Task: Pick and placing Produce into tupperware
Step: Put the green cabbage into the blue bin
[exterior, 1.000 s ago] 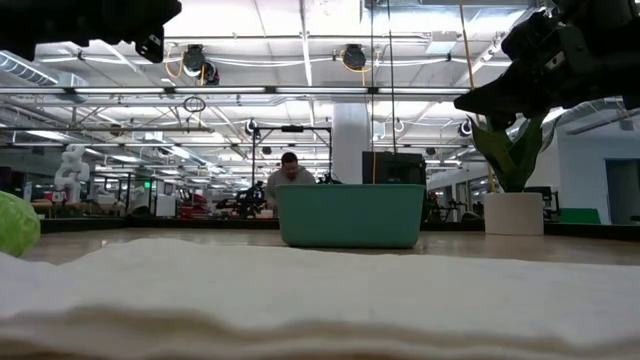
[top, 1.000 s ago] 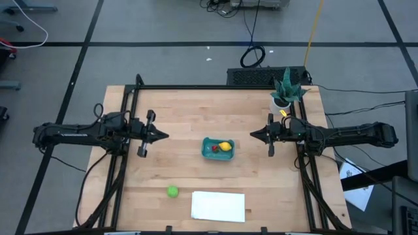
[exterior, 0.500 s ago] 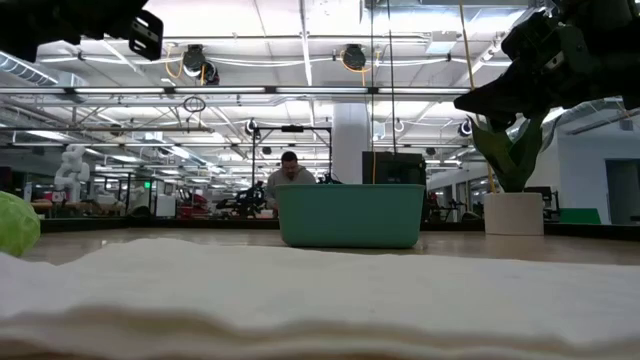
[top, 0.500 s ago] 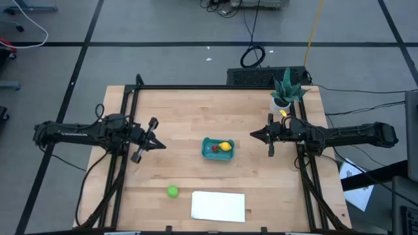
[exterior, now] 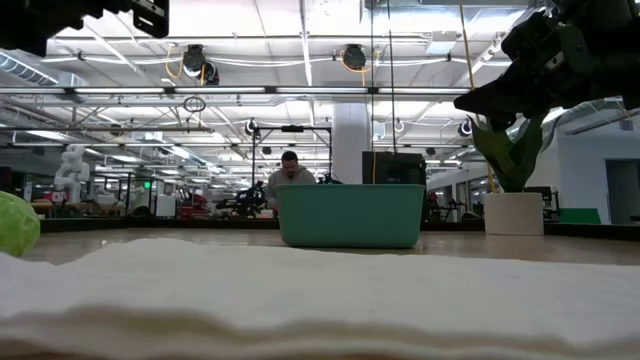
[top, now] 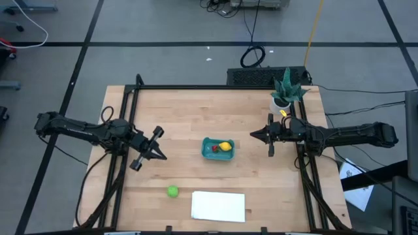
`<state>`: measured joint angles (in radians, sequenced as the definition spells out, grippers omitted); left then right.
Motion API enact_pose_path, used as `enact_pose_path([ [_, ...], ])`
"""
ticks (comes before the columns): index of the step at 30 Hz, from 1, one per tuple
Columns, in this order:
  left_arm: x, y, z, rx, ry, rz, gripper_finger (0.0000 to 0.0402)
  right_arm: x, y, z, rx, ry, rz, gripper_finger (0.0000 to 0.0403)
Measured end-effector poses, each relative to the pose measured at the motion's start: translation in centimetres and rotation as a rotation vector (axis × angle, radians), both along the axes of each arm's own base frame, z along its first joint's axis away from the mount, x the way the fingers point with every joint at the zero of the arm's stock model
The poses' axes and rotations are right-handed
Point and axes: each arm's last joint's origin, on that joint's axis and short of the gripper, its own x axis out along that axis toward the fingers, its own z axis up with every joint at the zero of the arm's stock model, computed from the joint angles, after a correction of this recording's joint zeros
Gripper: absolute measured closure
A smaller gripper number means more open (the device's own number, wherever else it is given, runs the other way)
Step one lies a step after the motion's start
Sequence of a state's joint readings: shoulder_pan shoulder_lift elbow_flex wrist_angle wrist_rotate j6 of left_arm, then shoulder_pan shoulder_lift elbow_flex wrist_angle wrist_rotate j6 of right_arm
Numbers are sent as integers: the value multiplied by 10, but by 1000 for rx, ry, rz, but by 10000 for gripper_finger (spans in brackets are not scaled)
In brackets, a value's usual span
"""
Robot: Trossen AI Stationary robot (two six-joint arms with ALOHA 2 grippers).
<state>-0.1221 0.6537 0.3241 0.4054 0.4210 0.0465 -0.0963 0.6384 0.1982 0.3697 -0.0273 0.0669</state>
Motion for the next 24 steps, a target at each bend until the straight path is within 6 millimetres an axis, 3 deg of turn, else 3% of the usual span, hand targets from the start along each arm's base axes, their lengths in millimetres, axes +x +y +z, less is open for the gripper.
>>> enact_pose_path([
  [13,2,-10,4,-28,-34,-60,396,0,0,0,0,0,0,403],
  [24,2,-13,13,-63,-18,-3,396,0,0,0,0,0,0,403],
])
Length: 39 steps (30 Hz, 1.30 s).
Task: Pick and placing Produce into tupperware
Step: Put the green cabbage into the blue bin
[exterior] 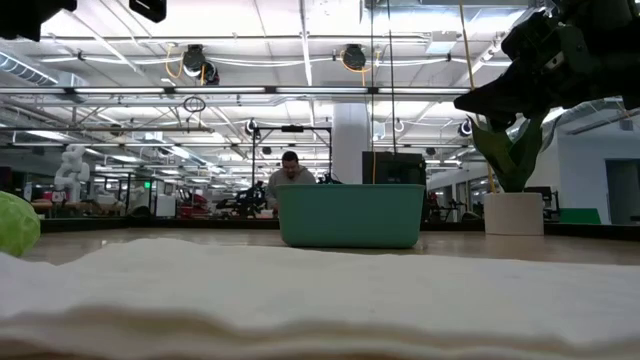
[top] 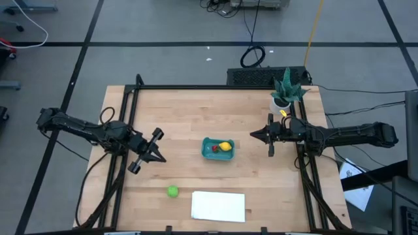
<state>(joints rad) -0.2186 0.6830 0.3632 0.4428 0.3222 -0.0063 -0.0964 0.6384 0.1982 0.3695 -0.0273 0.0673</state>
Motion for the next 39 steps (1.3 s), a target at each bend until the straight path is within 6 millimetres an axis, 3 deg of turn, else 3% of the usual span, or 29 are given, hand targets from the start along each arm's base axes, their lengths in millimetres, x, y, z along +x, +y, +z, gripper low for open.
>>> enact_pose_path([
  [12,10,-8,33,42,149,18,396,0,0,0,0,1,0,403],
  [25,39,-26,62,109,427,70,396,0,0,-1,1,6,0,403],
  [39,59,-49,79,170,590,58,396,0,0,-1,1,8,0,403],
])
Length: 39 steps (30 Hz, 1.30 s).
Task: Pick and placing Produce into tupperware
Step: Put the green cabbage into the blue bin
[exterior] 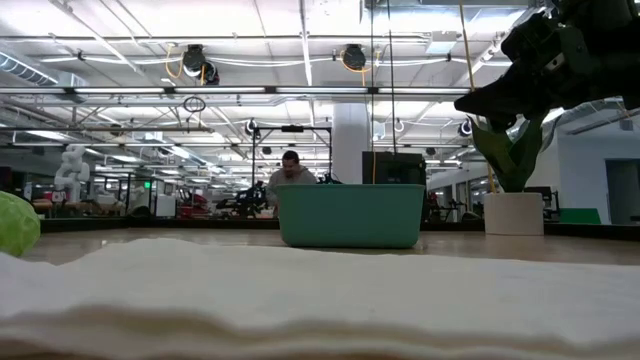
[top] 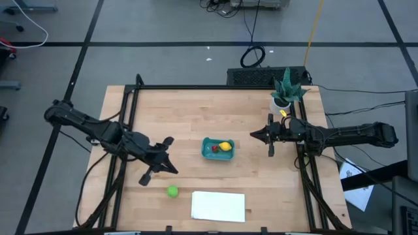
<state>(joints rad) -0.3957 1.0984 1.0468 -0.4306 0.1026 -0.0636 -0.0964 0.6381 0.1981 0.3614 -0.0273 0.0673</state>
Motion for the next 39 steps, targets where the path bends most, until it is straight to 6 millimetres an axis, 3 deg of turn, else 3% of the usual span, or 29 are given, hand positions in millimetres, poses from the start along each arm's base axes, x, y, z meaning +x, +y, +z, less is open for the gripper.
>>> enact_pose_path([
  [18,16,-20,5,45,284,122,396,0,0,0,0,0,0,403],
  [31,25,-29,-27,158,614,191,396,0,0,0,0,0,0,403],
  [39,20,-27,-32,142,720,263,396,0,0,0,0,-1,0,403],
])
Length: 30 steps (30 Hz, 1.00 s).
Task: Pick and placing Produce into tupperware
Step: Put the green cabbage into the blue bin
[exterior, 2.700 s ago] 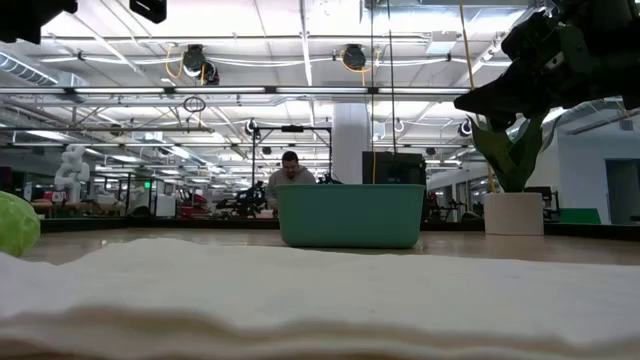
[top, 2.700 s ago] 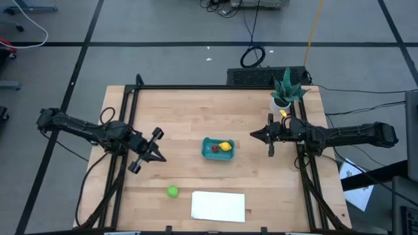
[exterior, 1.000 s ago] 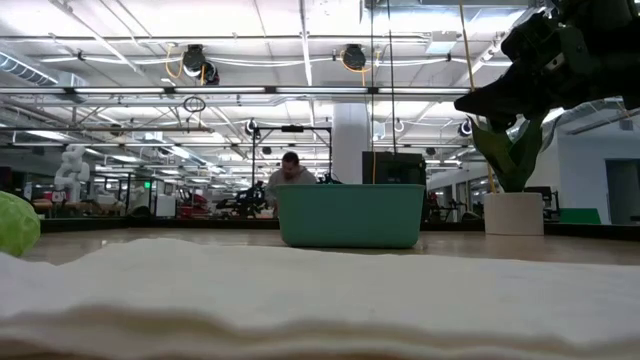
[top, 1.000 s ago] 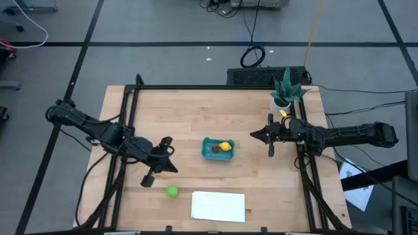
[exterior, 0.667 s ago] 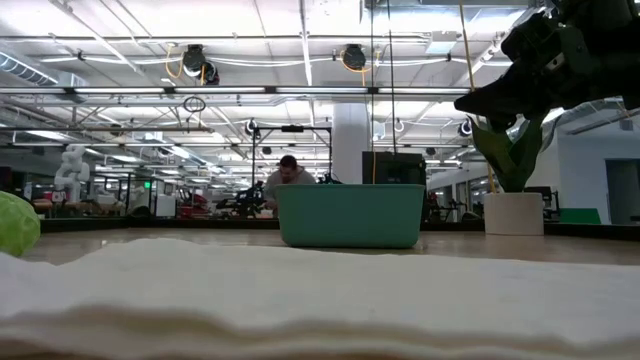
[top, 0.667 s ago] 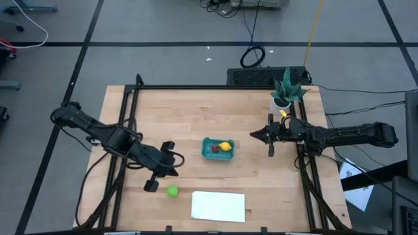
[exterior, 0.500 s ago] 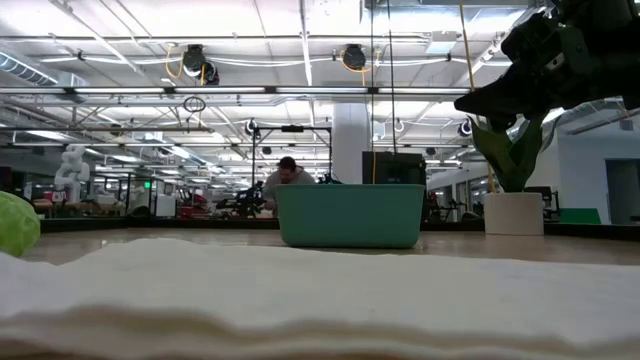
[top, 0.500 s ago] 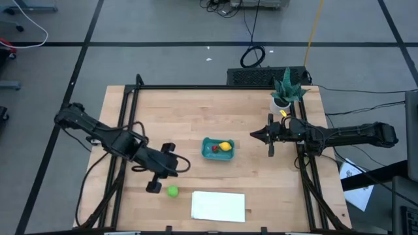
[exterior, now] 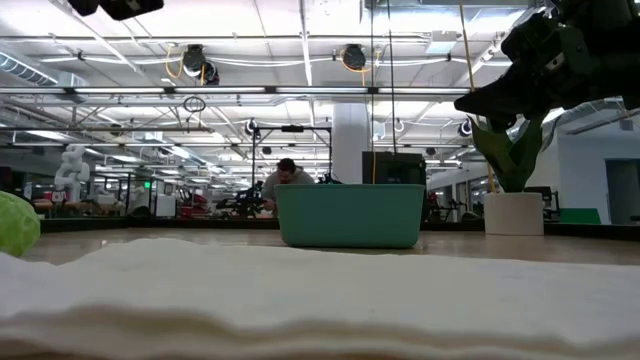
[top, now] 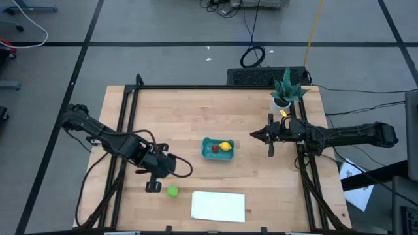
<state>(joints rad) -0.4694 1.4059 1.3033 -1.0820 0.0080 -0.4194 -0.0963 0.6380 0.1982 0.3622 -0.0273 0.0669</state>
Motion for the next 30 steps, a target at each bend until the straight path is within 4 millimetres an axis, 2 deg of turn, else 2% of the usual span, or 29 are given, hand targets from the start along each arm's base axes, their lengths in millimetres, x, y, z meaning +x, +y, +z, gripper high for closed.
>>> enact_pose_path([
  [9,-2,2,-1,-30,50,24,396,0,0,0,0,0,0,403],
  [20,0,2,0,-43,32,24,396,0,0,0,0,0,0,403],
  [30,4,-9,-4,-61,19,-10,396,0,0,0,0,1,0,403],
])
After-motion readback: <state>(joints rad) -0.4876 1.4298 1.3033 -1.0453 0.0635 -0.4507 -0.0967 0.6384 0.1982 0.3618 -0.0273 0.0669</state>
